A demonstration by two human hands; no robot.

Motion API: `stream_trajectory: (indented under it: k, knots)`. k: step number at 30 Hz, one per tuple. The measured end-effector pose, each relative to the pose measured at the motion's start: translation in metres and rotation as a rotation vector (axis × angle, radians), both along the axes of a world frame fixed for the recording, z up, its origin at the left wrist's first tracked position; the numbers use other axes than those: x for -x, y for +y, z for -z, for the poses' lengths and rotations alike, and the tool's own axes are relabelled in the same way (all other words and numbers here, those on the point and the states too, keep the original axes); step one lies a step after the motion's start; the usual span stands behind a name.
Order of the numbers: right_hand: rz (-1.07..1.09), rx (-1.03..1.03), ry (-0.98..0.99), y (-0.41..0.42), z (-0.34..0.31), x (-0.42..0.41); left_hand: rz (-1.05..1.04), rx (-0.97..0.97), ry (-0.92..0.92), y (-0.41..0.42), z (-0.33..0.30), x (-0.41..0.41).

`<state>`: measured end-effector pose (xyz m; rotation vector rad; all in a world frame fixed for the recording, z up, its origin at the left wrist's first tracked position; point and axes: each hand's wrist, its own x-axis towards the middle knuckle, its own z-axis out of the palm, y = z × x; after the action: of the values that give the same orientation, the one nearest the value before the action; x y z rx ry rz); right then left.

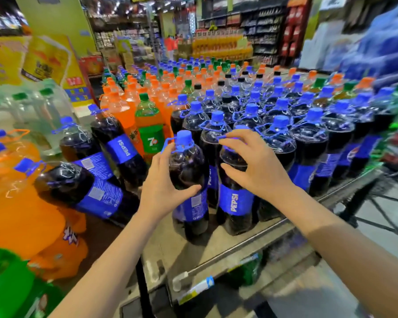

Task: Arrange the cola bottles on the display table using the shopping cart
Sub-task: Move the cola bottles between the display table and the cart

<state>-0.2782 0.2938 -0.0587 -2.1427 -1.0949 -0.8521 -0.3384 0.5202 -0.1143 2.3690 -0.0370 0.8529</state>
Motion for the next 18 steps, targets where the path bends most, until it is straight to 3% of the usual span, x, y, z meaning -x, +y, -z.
stream_trajectory:
  k: [2,5,10,18]
  knots:
    - [0.143,-0.012,-0.079,0.002,0.004,-0.005,0.002,0.051,-0.051,-0.002,0.008,-0.001]
    - [0.301,-0.025,0.015,0.009,0.023,-0.014,0.023,0.209,-0.034,-0.003,0.036,0.002]
    - [0.336,-0.05,0.083,0.018,0.056,-0.023,0.082,0.339,0.107,-0.009,0.096,0.007]
    - [0.347,-0.101,0.047,0.02,0.061,-0.029,0.14,0.388,0.071,-0.004,0.102,-0.027]
